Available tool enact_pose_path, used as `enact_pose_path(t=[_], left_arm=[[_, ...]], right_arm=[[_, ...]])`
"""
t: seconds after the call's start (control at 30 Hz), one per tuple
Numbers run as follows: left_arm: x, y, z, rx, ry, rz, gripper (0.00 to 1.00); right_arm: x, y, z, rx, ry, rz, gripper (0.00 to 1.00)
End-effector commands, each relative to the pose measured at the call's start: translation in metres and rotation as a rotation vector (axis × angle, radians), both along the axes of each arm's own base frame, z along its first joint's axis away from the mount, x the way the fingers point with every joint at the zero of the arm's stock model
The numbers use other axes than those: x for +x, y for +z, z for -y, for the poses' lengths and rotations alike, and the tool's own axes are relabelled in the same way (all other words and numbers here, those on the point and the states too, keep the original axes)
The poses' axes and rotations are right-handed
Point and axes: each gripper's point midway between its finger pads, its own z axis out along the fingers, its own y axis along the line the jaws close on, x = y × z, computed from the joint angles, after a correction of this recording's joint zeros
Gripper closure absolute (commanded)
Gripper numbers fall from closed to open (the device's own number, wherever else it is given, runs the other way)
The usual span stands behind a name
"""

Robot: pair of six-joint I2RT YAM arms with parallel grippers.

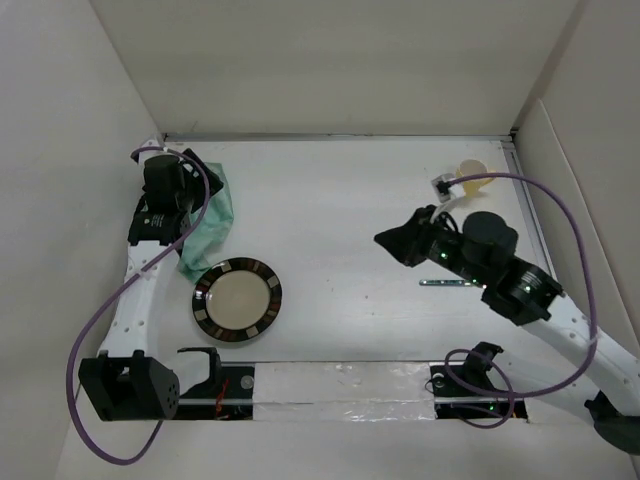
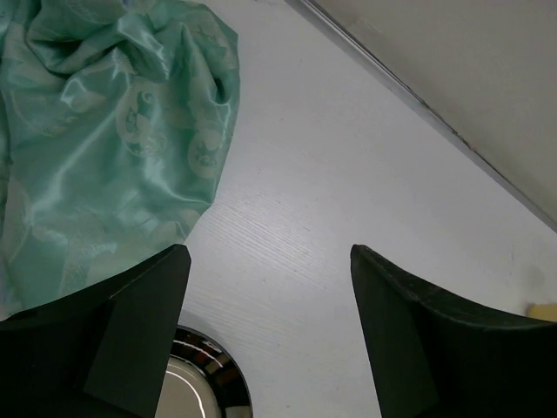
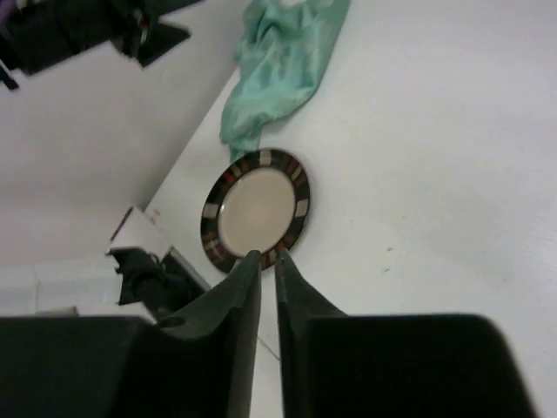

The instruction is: Set the dinner table for one person

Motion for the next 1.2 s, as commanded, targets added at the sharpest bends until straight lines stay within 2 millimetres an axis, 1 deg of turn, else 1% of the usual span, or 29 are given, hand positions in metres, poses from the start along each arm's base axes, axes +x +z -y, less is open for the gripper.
enact_pose_path(t=[0.0,0.03,0.07,0.1,0.13,0.17,0.2,0.23,0.27,0.3,0.33,0.37,0.43,0.47,0.5,0.53,0.57,0.6,0.63,0.67,0.73,0.77,0.8,0.87,0.9,0.93,1.0,1.07,1.17], left_arm=[[-0.003,-0.007,-0.021,0.052,0.107,-0.012,0.28],[-0.001,-0.025,-0.031,0.068,0.165,-0.071,0.27],[0.005,-0.036,-0.036,0.072,0.183,-0.1,0.3],[0.005,-0.036,-0.036,0.072,0.184,-0.101,0.3],[0.007,-0.041,-0.04,0.067,0.203,-0.114,0.32],[0.01,-0.048,-0.052,0.054,0.243,-0.153,0.36],[0.013,-0.056,-0.052,0.055,0.243,-0.176,0.37],[0.014,-0.061,-0.058,0.046,0.261,-0.195,0.37],[0.013,-0.067,-0.066,0.032,0.285,-0.222,0.38],[0.011,-0.079,-0.084,0.016,0.333,-0.255,0.38],[0.01,-0.084,-0.09,-0.01,0.338,-0.263,0.37],[0.009,-0.092,-0.099,-0.02,0.348,-0.272,0.37],[0.006,-0.104,-0.115,-0.042,0.366,-0.295,0.33],[0.005,-0.109,-0.115,-0.038,0.361,-0.31,0.33],[0.004,-0.118,-0.116,-0.023,0.35,-0.345,0.32],[0.005,-0.122,-0.114,-0.023,0.33,-0.359,0.32],[0.005,-0.128,-0.111,-0.026,0.313,-0.375,0.32],[0.005,-0.136,-0.11,-0.031,0.3,-0.4,0.34],[0.004,-0.14,-0.109,-0.034,0.302,-0.415,0.34],[0.0,-0.146,-0.113,-0.035,0.318,-0.435,0.35],[0.0,-0.157,-0.113,-0.033,0.311,-0.461,0.37],[0.002,-0.159,-0.114,-0.034,0.31,-0.463,0.37],[0.004,-0.167,-0.114,-0.036,0.308,-0.484,0.38],[0.005,-0.172,-0.117,-0.038,0.33,-0.504,0.4],[0.004,-0.182,-0.12,-0.037,0.35,-0.536,0.41],[0.0,-0.184,-0.126,-0.02,0.391,-0.552,0.41],[-0.001,-0.185,-0.132,-0.002,0.419,-0.553,0.41],[0.0,-0.185,-0.133,0.002,0.429,-0.543,0.4],[-0.002,-0.196,-0.134,0.003,0.431,-0.58,0.39]], right_arm=[[0.011,-0.012,0.041,-0.087,-0.149,-0.001,0.86],[0.014,-0.014,0.051,-0.111,-0.173,-0.013,1.0],[0.014,-0.019,0.052,-0.124,-0.172,-0.022,1.0],[0.014,-0.019,0.052,-0.125,-0.171,-0.024,1.0],[0.016,-0.02,0.053,-0.128,-0.172,-0.025,1.0],[0.018,-0.02,0.057,-0.129,-0.183,-0.027,1.0],[0.018,-0.02,0.057,-0.129,-0.183,-0.027,1.0],[0.02,-0.02,0.059,-0.128,-0.196,-0.031,1.0],[0.019,-0.021,0.06,-0.13,-0.195,-0.031,1.0],[0.021,-0.02,0.063,-0.131,-0.204,-0.031,1.0],[0.021,-0.022,0.065,-0.134,-0.207,-0.035,1.0],[0.02,-0.024,0.065,-0.137,-0.207,-0.04,0.97],[0.016,-0.026,0.066,-0.129,-0.201,-0.043,0.82],[0.014,-0.033,0.066,-0.134,-0.195,-0.053,0.66],[0.012,-0.034,0.066,-0.124,-0.194,-0.062,0.58],[0.009,-0.036,0.066,-0.117,-0.184,-0.066,0.53],[0.008,-0.043,0.066,-0.116,-0.182,-0.074,0.47],[0.004,-0.044,0.062,-0.102,-0.156,-0.08,0.45],[0.001,-0.045,0.06,-0.096,-0.136,-0.083,0.45],[0.0,-0.047,0.059,-0.093,-0.129,-0.088,0.44],[-0.002,-0.051,0.056,-0.099,-0.108,-0.099,0.44],[-0.002,-0.053,0.054,-0.104,-0.103,-0.104,0.44],[-0.002,-0.054,0.053,-0.105,-0.098,-0.107,0.44],[-0.003,-0.056,0.051,-0.116,-0.08,-0.119,0.44],[-0.003,-0.055,0.05,-0.12,-0.074,-0.115,0.44],[-0.003,-0.052,0.05,-0.119,-0.072,-0.111,0.44],[-0.003,-0.052,0.051,-0.127,-0.071,-0.11,0.44],[-0.003,-0.053,0.052,-0.13,-0.074,-0.113,0.44],[-0.006,-0.054,0.051,-0.132,-0.066,-0.122,0.44]])
